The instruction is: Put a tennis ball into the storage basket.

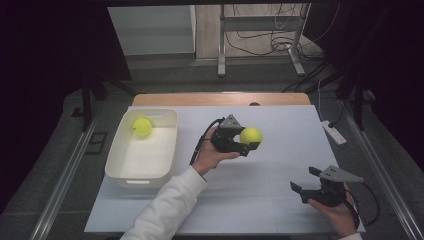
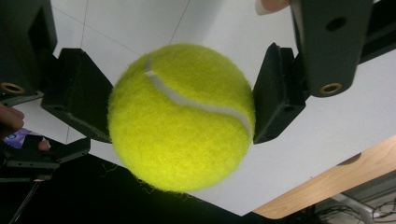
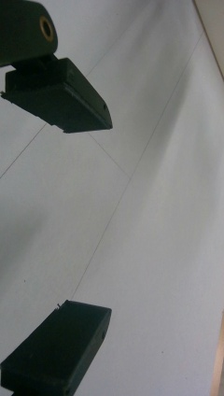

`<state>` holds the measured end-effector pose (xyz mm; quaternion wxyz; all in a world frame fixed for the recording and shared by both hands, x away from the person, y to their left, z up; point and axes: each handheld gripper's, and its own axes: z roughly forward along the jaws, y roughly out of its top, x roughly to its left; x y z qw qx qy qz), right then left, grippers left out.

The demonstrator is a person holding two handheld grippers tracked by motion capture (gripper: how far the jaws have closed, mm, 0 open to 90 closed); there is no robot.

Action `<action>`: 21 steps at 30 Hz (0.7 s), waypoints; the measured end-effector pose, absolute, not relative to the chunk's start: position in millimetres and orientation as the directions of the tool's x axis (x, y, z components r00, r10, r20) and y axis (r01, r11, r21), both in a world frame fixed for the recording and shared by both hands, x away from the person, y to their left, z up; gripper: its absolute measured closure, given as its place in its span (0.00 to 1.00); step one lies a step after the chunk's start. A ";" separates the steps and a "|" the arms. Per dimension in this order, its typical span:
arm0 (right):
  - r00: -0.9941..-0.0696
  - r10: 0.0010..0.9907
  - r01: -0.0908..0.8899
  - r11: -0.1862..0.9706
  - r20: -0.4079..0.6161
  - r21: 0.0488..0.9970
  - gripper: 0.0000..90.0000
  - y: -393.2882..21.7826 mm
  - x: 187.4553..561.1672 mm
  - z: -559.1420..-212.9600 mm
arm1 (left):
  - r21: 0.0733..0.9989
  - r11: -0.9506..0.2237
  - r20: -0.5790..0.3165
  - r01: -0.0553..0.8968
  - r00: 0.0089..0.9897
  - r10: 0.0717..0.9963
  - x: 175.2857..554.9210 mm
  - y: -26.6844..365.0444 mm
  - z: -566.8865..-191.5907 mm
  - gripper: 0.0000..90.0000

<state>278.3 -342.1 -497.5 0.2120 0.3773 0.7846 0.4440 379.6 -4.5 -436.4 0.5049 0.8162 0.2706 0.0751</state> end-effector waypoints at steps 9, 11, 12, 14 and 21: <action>-0.626 0.780 0.405 0.323 0.002 0.856 0.10 -341.0 279.2 -497.2 | 0.871 -0.329 -0.149 0.365 0.834 0.531 378.7 4.2 -432.2 0.30; -0.627 0.779 0.404 0.320 0.005 0.857 0.10 -340.6 279.4 -497.2 | 0.872 -0.325 -0.150 0.367 0.831 0.536 378.4 6.7 -431.2 0.30; -0.628 0.778 0.404 0.321 0.004 0.857 0.10 -340.4 279.6 -497.2 | 0.872 -0.322 -0.151 0.368 0.830 0.538 378.1 7.9 -430.8 0.30; -0.628 0.778 0.404 0.325 0.001 0.855 0.10 -340.0 280.0 -497.1 | 0.873 -0.322 -0.148 0.366 0.828 0.541 377.6 10.8 -429.6 0.30; -0.631 0.776 0.403 0.326 0.002 0.855 0.10 -338.2 282.0 -497.5 | 0.877 -0.311 -0.146 0.366 0.820 0.553 376.1 19.6 -426.3 0.30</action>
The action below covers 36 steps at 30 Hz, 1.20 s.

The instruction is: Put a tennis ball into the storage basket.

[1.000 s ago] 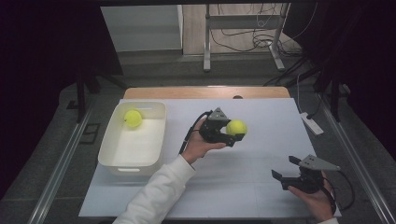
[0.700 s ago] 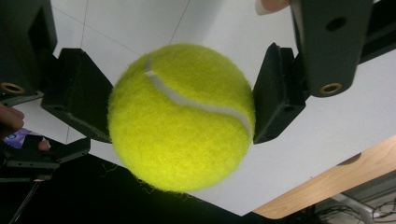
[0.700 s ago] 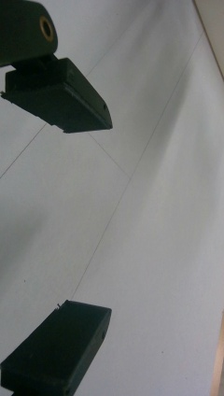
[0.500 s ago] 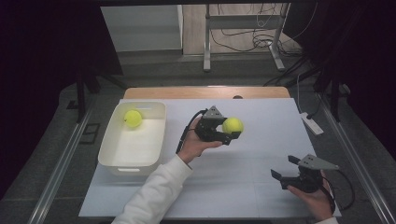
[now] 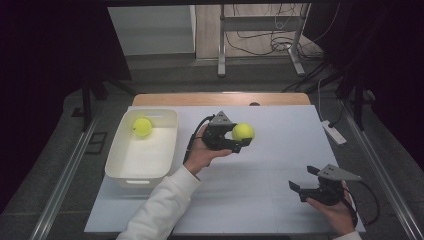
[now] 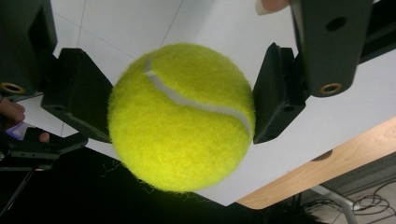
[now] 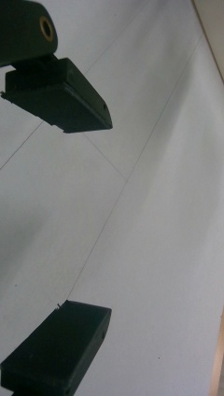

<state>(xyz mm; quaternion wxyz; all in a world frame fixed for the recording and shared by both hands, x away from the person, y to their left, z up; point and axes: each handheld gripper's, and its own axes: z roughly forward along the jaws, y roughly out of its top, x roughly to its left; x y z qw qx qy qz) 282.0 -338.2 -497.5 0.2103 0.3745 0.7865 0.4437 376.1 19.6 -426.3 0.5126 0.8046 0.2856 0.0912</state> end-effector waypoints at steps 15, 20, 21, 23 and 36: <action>-0.640 0.769 0.401 0.330 0.003 0.855 0.10 -335.6 285.2 -498.0 | 0.880 -0.298 -0.139 0.370 0.800 0.584 373.7 40.5 -422.6 0.30; -0.643 0.766 0.400 0.332 0.003 0.855 0.10 -334.2 286.4 -498.0 | 0.881 -0.291 -0.136 0.373 0.789 0.599 372.8 49.6 -421.6 0.30; -0.644 0.765 0.398 0.333 0.002 0.855 0.10 -334.0 286.7 -498.0 | 0.882 -0.290 -0.135 0.372 0.788 0.601 372.7 51.1 -421.5 0.30; -0.644 0.765 0.398 0.335 0.000 0.854 0.10 -333.4 287.3 -498.0 | 0.881 -0.289 -0.135 0.374 0.785 0.605 372.3 53.9 -421.2 0.30; -0.650 0.760 0.395 0.339 -0.001 0.854 0.10 -331.1 289.4 -498.0 | 0.884 -0.279 -0.129 0.376 0.769 0.626 369.4 67.1 -419.4 0.30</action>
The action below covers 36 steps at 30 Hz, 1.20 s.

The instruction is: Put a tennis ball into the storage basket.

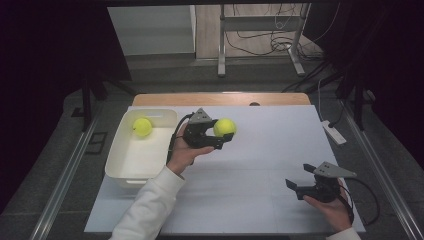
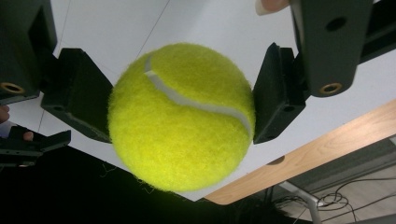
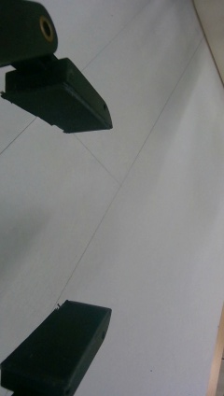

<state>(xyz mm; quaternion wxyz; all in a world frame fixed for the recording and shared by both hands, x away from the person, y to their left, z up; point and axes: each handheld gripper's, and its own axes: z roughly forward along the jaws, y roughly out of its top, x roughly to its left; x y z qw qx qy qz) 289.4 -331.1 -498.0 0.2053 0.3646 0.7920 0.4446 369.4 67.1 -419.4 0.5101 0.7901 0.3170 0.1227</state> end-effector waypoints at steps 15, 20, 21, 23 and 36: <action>-0.652 0.758 0.393 0.339 -0.001 0.855 0.10 -330.9 289.7 -498.0 | 0.885 -0.265 -0.127 0.383 0.746 0.654 366.5 85.2 -418.6 0.30; -0.652 0.758 0.393 0.340 -0.002 0.854 0.10 -330.9 289.7 -498.0 | 0.883 -0.265 -0.124 0.387 0.737 0.665 365.6 91.9 -418.9 0.30; -0.652 0.759 0.393 0.340 -0.002 0.854 0.10 -330.8 289.7 -498.0 | 0.884 -0.262 -0.125 0.388 0.734 0.667 365.2 93.3 -418.8 0.30; -0.652 0.759 0.393 0.340 -0.002 0.854 0.10 -330.8 289.7 -498.0 | 0.884 -0.261 -0.123 0.388 0.731 0.671 364.6 95.9 -418.6 0.30; -0.652 0.758 0.393 0.340 -0.002 0.854 0.10 -330.7 289.5 -497.8 | 0.886 -0.248 -0.119 0.391 0.709 0.695 359.9 114.5 -417.1 0.30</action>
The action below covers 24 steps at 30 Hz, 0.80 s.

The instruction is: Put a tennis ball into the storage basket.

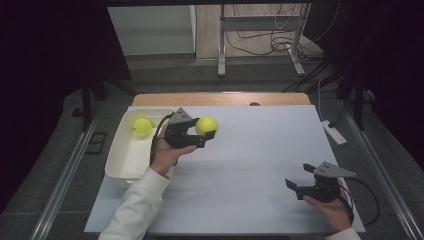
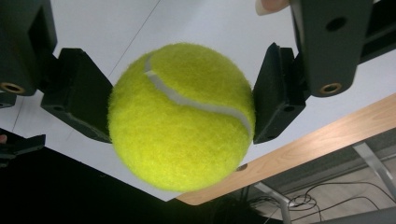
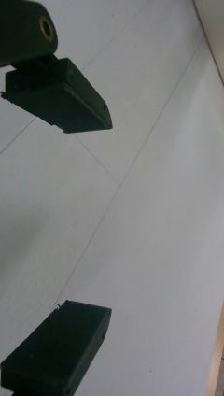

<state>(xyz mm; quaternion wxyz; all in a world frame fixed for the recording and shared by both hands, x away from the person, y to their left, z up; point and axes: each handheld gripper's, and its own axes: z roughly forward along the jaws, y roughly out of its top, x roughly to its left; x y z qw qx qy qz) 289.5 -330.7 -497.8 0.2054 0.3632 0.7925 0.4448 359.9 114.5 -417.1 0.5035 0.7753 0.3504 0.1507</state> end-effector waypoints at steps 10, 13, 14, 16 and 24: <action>-0.651 0.759 0.394 0.341 -0.003 0.854 0.10 -330.7 289.6 -497.9 | 0.889 -0.235 -0.116 0.393 0.689 0.716 356.6 130.6 -415.5 0.30; -0.650 0.760 0.394 0.340 -0.002 0.854 0.10 -330.8 289.6 -497.9 | 0.890 -0.228 -0.116 0.394 0.681 0.723 355.3 136.3 -415.3 0.30; -0.651 0.759 0.393 0.340 -0.003 0.854 0.10 -330.9 289.6 -497.9 | 0.890 -0.227 -0.116 0.396 0.677 0.727 354.7 139.4 -415.3 0.30; -0.650 0.760 0.394 0.339 -0.002 0.854 0.10 -330.8 289.5 -497.8 | 0.890 -0.226 -0.116 0.396 0.675 0.729 354.4 140.8 -415.3 0.30; -0.650 0.760 0.393 0.337 0.000 0.855 0.10 -331.1 289.5 -497.6 | 0.890 -0.211 -0.118 0.405 0.650 0.751 350.2 157.2 -416.7 0.30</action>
